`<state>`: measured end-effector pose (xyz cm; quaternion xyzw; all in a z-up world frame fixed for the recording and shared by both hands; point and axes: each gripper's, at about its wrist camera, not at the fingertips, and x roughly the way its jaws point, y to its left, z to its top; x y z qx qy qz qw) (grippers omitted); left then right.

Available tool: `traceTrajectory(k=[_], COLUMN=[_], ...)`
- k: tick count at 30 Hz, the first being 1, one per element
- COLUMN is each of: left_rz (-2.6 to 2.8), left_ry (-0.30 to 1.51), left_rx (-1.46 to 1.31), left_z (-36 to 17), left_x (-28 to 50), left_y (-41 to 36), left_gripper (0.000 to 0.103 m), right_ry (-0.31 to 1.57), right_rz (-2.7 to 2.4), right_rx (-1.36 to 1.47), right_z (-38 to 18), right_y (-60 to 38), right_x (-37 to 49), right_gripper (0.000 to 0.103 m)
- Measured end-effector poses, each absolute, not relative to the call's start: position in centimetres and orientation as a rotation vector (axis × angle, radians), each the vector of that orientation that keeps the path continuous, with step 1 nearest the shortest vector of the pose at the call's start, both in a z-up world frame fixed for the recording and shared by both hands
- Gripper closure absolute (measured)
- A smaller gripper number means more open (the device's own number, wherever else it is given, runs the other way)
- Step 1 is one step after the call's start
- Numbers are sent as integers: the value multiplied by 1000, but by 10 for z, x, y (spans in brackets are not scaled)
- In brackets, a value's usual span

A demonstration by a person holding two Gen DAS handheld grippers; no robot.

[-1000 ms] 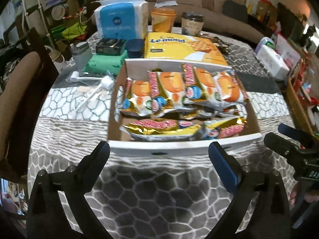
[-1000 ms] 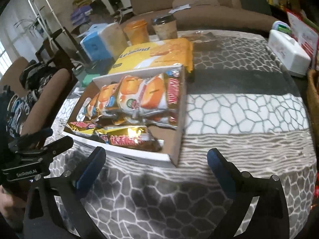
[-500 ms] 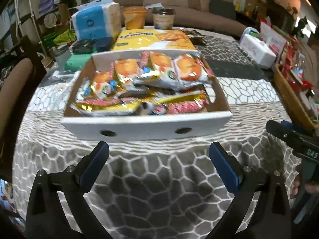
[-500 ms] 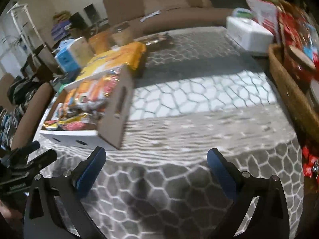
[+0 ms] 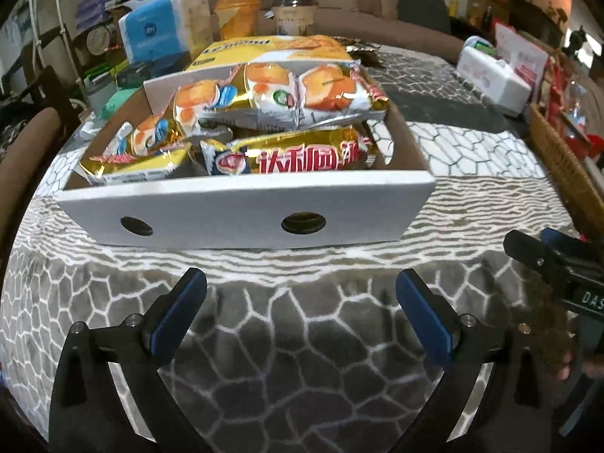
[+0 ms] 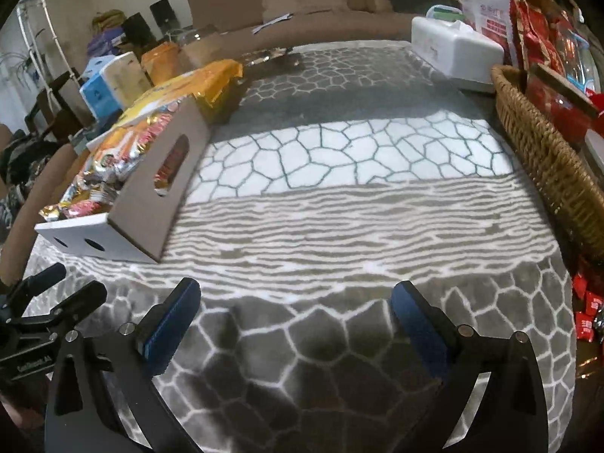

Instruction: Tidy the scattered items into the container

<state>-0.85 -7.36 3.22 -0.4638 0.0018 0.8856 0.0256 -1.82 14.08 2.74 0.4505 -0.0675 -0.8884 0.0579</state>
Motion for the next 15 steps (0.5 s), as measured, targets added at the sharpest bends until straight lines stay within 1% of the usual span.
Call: traceTrajectory(k=[3, 9, 13, 15], left_rz=[2748, 2757, 2757, 2767], left_ry=[-13, 17, -30, -19], left_rx=[-1449, -1471, -1495, -1483], left_z=[22, 11, 5, 3], left_x=[-10, -15, -22, -23], left_y=[-74, -70, -72, -72], left_gripper=[2, 2, 2, 0], right_ry=[-209, -229, -179, -148], right_rz=[-2694, -2718, -2736, -2753], right_rx=[1373, 1368, 1373, 1358], right_z=[23, 19, 14, 12], right_y=[139, 138, 135, 132], right_x=[-20, -24, -26, -24], right_gripper=[0, 0, 0, 0])
